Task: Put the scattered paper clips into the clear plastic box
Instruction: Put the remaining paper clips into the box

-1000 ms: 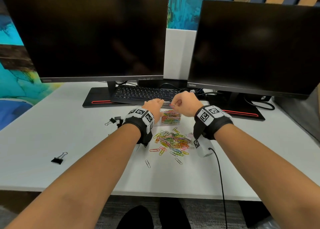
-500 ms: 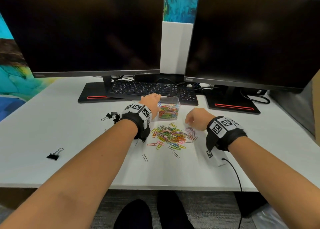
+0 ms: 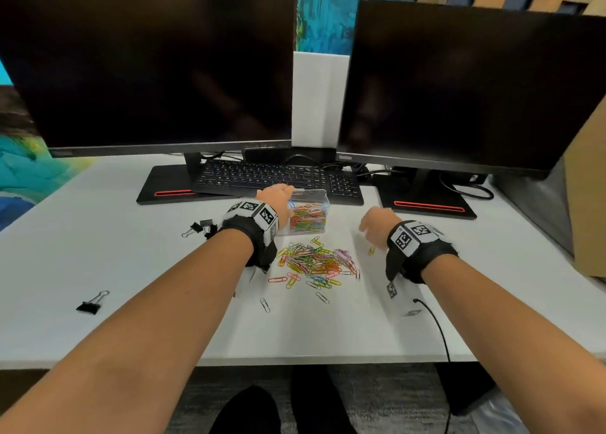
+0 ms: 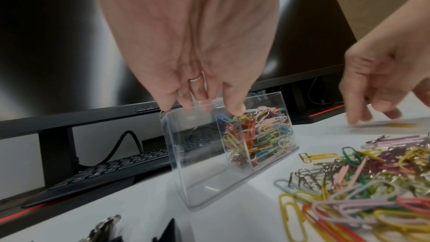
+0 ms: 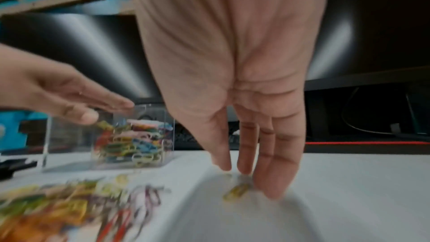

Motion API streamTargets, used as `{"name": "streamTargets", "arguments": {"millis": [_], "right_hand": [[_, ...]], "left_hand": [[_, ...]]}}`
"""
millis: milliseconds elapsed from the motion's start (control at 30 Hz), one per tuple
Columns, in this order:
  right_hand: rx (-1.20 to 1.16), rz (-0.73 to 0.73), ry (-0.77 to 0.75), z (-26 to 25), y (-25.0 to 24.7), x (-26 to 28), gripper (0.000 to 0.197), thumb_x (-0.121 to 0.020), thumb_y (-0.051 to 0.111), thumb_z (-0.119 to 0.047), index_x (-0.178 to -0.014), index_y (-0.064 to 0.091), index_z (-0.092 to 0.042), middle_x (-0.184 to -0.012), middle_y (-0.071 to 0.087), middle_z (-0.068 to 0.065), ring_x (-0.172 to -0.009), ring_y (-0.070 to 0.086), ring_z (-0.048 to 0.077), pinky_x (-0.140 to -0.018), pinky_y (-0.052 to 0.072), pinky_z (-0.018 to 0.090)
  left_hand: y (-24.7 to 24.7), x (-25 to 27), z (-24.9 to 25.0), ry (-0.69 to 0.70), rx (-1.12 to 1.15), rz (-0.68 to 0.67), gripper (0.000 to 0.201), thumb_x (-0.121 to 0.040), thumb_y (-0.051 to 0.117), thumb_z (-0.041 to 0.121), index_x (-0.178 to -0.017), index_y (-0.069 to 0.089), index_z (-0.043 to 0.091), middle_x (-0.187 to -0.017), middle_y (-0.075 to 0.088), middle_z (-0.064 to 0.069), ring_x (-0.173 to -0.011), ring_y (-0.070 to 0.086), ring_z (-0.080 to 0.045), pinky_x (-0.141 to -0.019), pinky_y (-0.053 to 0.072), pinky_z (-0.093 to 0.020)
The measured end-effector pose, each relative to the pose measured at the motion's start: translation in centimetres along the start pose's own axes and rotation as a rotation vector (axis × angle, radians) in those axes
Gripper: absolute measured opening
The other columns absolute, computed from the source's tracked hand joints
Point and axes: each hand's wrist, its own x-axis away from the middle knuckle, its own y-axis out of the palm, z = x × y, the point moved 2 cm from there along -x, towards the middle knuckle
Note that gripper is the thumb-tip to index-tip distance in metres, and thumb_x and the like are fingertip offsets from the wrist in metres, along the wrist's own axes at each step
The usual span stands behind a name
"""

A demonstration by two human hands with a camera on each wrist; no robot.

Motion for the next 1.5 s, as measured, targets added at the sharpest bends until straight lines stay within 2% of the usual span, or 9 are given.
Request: {"name": "streamTargets", "arguments": {"millis": [167,300,433,567,800,1000,1167,1333,1500], "right_hand": [[-0.056,-0.085,-0.007,-1.8,1.2,0.8,0.03,-0.092,0.047,-0.005,-0.117,0.059,0.004,-0.123,0.061,0.018,-0.112,0.059,0.034,-0.081,0.051,0.032],[-0.231,-0.05,-0.042,-2.3,0.2,0.7,0.036,-0.092,0.046,0.001,-0.124,0.061,-0.004,-0.125,0.062,0.013,-0.113,0.06,0.029,-0.093,0.052,0.032],[-0.048,-0.055,0.045,-1.5,0.6,1.4,0.032,-0.096,0.046,-0.009,-0.124,0.055,0.002,-0.127,0.058,0.017,-0.116,0.058,0.032,-0.093,0.048,0.033],[-0.055,-0.068,-0.023,-2.8,1.7,1.9,0.035,-0.097,0.046,-0.02,-0.121,0.054,0.004,-0.127,0.058,0.018,-0.115,0.056,0.033,-0.093,0.047,0.034],[-0.122,-0.171,-0.13,-3.0,1.2,1.9,0.05,-0.082,0.069,-0.035,-0.119,0.063,-0.003,-0.116,0.066,0.015,-0.099,0.066,0.028,-0.084,0.055,0.032],[0.022,-0.011,-0.292,-4.1,1.6,1.4,0.027,-0.085,0.067,-0.015,-0.111,0.071,-0.012,-0.113,0.07,0.003,-0.108,0.061,0.02,-0.081,0.038,0.015],[-0.039,0.136,-0.283,-3.6,0.1,0.5,0.019,-0.087,0.059,-0.008,-0.098,0.075,-0.008,-0.106,0.071,0.004,-0.105,0.061,0.022,-0.097,0.044,0.025],[-0.407,0.55,-0.272,-4.1,-3.7,-0.1,0.016,-0.09,0.06,-0.014,-0.095,0.074,-0.008,-0.093,0.071,0.01,-0.088,0.062,0.02,-0.092,0.048,0.031],[-0.383,0.41,-0.303,-6.0,-3.6,-0.9,0.02,-0.088,0.063,-0.011,-0.107,0.071,-0.009,-0.103,0.069,0.01,-0.097,0.064,0.021,-0.094,0.05,0.029]], "left_hand": [[0.0,0.1,0.1,-0.013,0.007,0.012,0.061,-0.097,0.049,0.026,-0.15,0.019,0.014,-0.157,0.021,-0.003,-0.142,0.027,-0.025,-0.116,0.026,-0.044],[-0.1,0.2,0.2,-0.013,0.012,0.012,0.061,-0.098,0.048,0.024,-0.15,0.019,0.014,-0.157,0.02,-0.003,-0.142,0.027,-0.025,-0.116,0.025,-0.044],[-0.1,0.2,0.3,-0.019,-0.008,0.003,0.061,-0.098,0.047,0.024,-0.151,0.016,0.014,-0.157,0.018,-0.003,-0.143,0.024,-0.025,-0.117,0.024,-0.044],[0.2,0.3,0.4,-0.018,-0.007,0.01,0.061,-0.099,0.046,0.024,-0.15,0.015,0.013,-0.157,0.018,-0.004,-0.143,0.023,-0.025,-0.117,0.023,-0.045],[0.1,0.5,0.5,-0.004,0.006,0.01,0.06,-0.099,0.045,0.023,-0.15,0.016,0.012,-0.157,0.018,-0.005,-0.144,0.022,-0.025,-0.118,0.018,-0.045],[0.2,0.5,0.6,-0.006,0.028,0.006,0.06,-0.099,0.046,0.023,-0.15,0.018,0.012,-0.156,0.02,-0.004,-0.142,0.025,-0.025,-0.118,0.02,-0.045],[0.3,0.7,0.8,0.019,0.053,0.021,0.06,-0.098,0.046,0.021,-0.15,0.017,0.012,-0.157,0.019,-0.004,-0.143,0.023,-0.024,-0.117,0.022,-0.045],[0.4,1.1,1.0,0.046,0.027,0.034,0.061,-0.099,0.046,0.023,-0.15,0.017,0.012,-0.157,0.02,-0.004,-0.144,0.022,-0.023,-0.118,0.019,-0.046],[0.4,1.2,0.9,0.068,0.05,0.056,0.06,-0.098,0.048,0.022,-0.149,0.02,0.011,-0.156,0.022,-0.006,-0.143,0.023,-0.023,-0.118,0.018,-0.047]]}}
